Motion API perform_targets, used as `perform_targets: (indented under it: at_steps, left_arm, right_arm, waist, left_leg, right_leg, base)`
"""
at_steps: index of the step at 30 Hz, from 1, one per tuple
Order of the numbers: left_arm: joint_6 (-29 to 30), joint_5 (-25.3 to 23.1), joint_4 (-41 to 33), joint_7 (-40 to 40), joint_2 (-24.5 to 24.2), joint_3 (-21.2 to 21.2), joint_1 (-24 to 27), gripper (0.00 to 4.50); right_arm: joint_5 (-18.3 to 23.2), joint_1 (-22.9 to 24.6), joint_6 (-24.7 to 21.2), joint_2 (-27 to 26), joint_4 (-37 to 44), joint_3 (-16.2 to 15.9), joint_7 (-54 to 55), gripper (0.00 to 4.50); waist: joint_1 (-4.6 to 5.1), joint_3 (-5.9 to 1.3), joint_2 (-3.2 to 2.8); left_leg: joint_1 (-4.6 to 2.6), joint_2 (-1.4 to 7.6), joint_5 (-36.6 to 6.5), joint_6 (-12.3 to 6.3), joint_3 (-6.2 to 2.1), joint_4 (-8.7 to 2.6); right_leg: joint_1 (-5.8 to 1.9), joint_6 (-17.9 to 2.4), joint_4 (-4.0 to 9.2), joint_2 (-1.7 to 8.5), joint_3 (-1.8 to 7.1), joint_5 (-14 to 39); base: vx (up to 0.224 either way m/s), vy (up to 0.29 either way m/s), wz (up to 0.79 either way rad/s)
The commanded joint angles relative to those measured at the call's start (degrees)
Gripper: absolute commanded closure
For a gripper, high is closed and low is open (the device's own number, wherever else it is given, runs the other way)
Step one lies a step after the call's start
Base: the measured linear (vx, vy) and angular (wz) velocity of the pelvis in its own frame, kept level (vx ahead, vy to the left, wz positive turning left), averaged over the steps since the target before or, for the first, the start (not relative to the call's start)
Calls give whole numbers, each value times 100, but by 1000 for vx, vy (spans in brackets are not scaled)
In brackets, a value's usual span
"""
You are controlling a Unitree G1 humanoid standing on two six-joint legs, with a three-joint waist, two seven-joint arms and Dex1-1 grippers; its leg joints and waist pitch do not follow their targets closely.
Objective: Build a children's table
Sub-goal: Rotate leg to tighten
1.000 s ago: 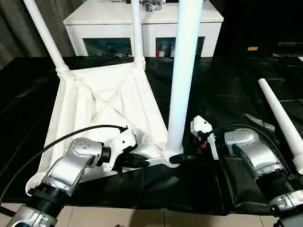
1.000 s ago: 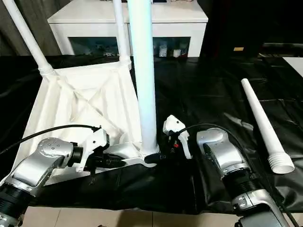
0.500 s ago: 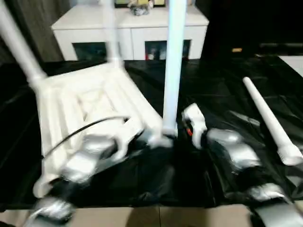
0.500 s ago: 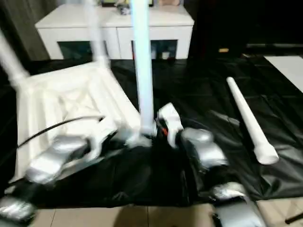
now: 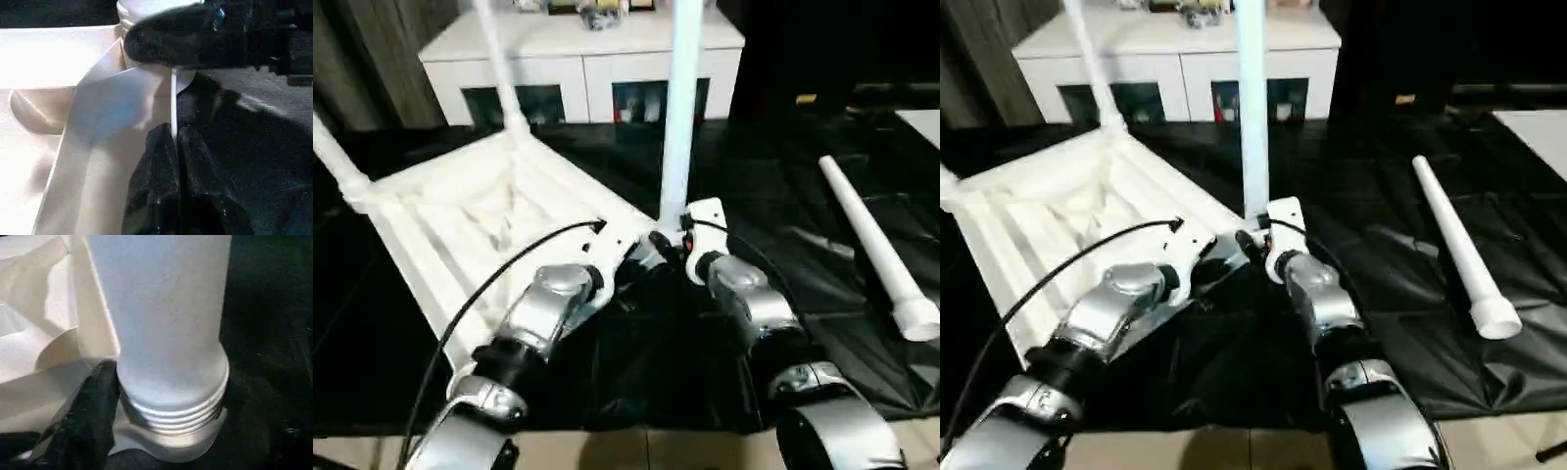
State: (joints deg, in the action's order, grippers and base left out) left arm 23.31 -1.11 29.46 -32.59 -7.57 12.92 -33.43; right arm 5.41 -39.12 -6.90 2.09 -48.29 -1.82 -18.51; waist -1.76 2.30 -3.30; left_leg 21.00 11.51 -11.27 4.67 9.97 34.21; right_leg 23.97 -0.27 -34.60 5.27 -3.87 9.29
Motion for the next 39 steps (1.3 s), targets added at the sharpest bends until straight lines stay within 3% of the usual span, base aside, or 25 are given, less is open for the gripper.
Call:
perform_targets:
  at_steps: [1,3,7,9,16,18,21,28,36,37,39]
  left_arm:
    - [-119,-1,-104,-153,-94,33,100,450]
    - [-230,15,-161,-418,-241,119,162,450]
    - [-261,87,-387,-831,-454,209,297,450]
    - [-393,224,-751,-1480,-836,308,520,450]
    - [-585,849,-1773,-3279,-1751,514,1050,450]
    - [-581,871,-1827,-3371,-1811,538,1074,450]
    - [-469,985,-2011,-3637,-1974,562,1145,450]
    - [-441,1053,-2116,-3826,-2048,588,1174,450]
    - [-488,1014,-2103,-3793,-2057,621,1159,450]
    - [-490,1017,-2105,-3792,-2064,621,1160,450]
    - [-486,1013,-2111,-3801,-2070,616,1164,450]
  right_arm:
    - [117,38,85,-60,203,-153,-536,77]
    - [43,74,211,50,258,-276,-845,58]
    - [-1,180,288,227,470,-493,-1336,45]
    - [136,428,129,641,1069,-747,-2338,45]
    - [311,803,13,1693,1982,-1108,-4244,45]
    - [331,814,-18,1743,2015,-1119,-4347,45]
    - [410,877,-168,1945,2207,-1219,-4721,45]
    - [335,1130,-373,2275,2701,-1572,-5339,45]
    - [226,1059,-331,2207,2524,-1599,-5227,45]
    - [249,1050,-340,2182,2514,-1581,-5206,71]
    - [292,1049,-380,2156,2528,-1551,-5194,71]
  waist:
    - [-37,-368,73]
    - [-54,-384,52]
    - [-49,-387,38]
    - [-62,-372,45]
    - [-112,-349,24]
    - [-166,-335,5]
    - [-191,-333,30]
    - [-266,-343,48]
    - [-286,-347,52]
    - [-284,-351,40]
    - [-284,-356,35]
  left_leg:
    - [30,69,-1106,-362,-11,-406]
    - [34,80,-874,-440,-10,-386]
    - [16,93,-849,-499,-2,-378]
    - [11,99,-959,-555,-3,-385]
    - [-33,151,-1208,-456,16,-412]
    - [-67,152,-1276,-445,44,-410]
    - [-74,155,-1347,-334,50,-421]
    - [-49,148,-1144,-350,48,-406]
    - [-43,140,-1155,-283,35,-406]
    - [-41,137,-1113,-293,35,-401]
    - [-42,136,-1087,-300,35,-396]
  right_leg:
    - [-338,-1227,429,239,172,1284]
    - [-349,-1375,383,241,170,912]
    - [-365,-1511,348,231,165,639]
    - [-379,-1532,355,226,167,673]
    - [-335,-1521,351,222,187,931]
    - [-284,-1568,360,205,199,949]
    - [-298,-1530,354,206,211,1044]
    - [-317,-1429,348,215,223,1018]
    - [-318,-1368,356,219,220,1150]
    - [-316,-1384,349,213,216,1055]
    - [-321,-1408,340,211,214,981]
  base:
    - [0,0,0]
    - [0,0,0]
    - [0,0,0]
    - [0,0,0]
    - [0,0,0]
    - [0,0,0]
    - [0,0,0]
    - [0,0,0]
    - [0,0,0]
    - [0,0,0]
    - [0,0,0]
